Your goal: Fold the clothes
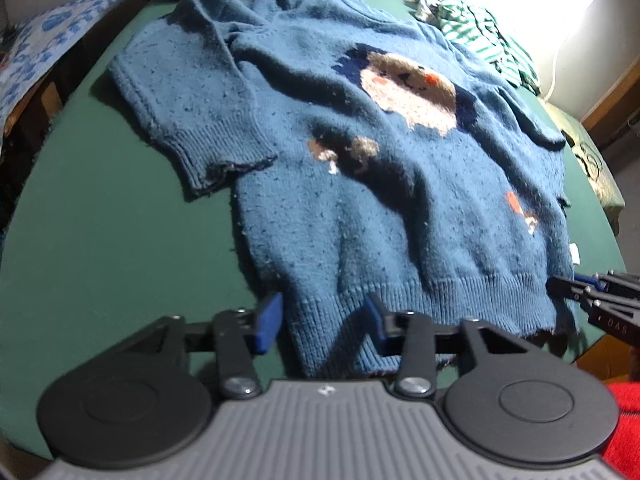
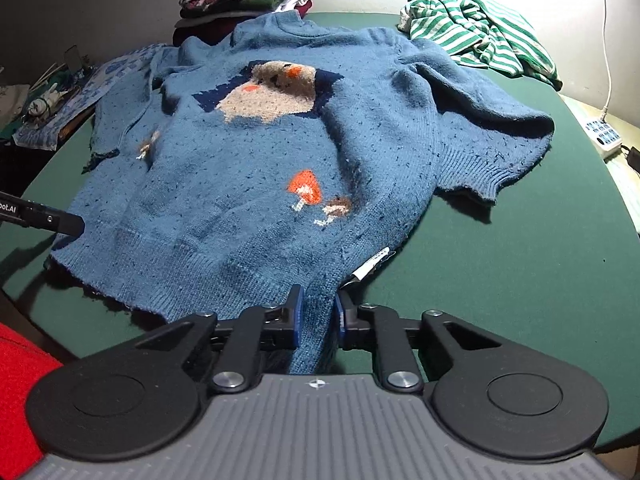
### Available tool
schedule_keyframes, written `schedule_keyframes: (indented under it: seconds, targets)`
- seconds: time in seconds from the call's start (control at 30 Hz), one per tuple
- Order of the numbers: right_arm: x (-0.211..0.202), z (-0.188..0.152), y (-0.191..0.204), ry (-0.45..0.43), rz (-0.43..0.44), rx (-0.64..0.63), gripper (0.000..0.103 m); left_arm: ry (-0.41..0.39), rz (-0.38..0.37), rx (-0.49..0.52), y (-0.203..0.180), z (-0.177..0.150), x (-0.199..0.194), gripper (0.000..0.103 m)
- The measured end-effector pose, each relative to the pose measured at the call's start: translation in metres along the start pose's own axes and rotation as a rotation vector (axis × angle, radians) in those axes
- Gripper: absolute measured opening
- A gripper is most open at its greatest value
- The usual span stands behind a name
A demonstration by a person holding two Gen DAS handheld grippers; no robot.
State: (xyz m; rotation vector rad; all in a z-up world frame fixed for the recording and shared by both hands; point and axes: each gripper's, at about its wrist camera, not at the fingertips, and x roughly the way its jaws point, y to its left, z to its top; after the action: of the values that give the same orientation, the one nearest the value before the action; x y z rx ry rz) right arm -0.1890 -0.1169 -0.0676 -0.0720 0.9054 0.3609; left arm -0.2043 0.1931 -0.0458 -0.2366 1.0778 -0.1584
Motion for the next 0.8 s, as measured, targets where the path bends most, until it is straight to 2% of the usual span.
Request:
schedule_keyframes:
  seconds: [0.03,0.17,0.37,0.6,0.8]
  targets:
    - [0.0,0.0,0.0,0.0,-0.001,0.001,0.015,0.004,-0.004,-0.014,0.002,0.001,0.001,0.008]
    - [0.0,0.002,-0.002,0.008,0.012,0.028,0.013,-0.002,-0.001,-0.03,0.005,0.001,-0.001,0.006]
    - [-0.012,0.008,-0.01,-0.001,0.067,0.068,0.012,-0.067,0.009,0.043,-0.004,0.001,-0.024,0.006]
    - [-0.033,0.015,-0.017,0.012,0.154,0.079,0.011,-0.104,0.01,0.11,-0.017,0.001,-0.058,0.006]
    - [-0.041,0.008,-0.014,0.069,0.175,0.033,0.011,-0.075,0.001,0.145,-0.023,-0.01,-0.077,0.006]
